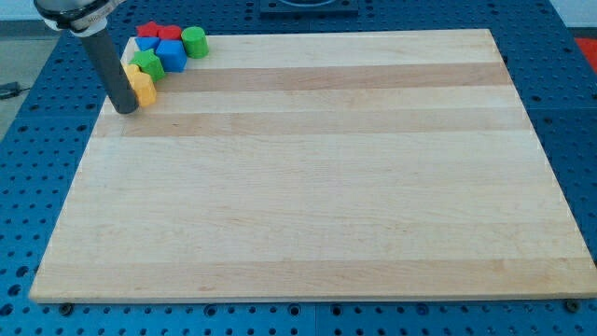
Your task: Move your arm towards the top right corner of the board
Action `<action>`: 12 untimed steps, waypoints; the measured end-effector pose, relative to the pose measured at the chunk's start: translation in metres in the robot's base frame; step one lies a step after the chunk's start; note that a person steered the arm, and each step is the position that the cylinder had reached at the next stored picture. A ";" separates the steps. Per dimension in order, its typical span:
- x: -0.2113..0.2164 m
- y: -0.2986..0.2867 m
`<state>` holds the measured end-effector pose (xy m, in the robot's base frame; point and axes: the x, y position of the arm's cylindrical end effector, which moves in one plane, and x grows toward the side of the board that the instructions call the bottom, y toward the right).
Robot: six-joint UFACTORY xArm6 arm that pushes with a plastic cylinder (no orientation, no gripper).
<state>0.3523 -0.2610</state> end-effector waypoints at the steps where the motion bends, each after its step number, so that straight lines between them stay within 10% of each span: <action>1: 0.002 0.004; 5: 0.119 0.264; 12: -0.072 0.457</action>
<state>0.2802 0.1959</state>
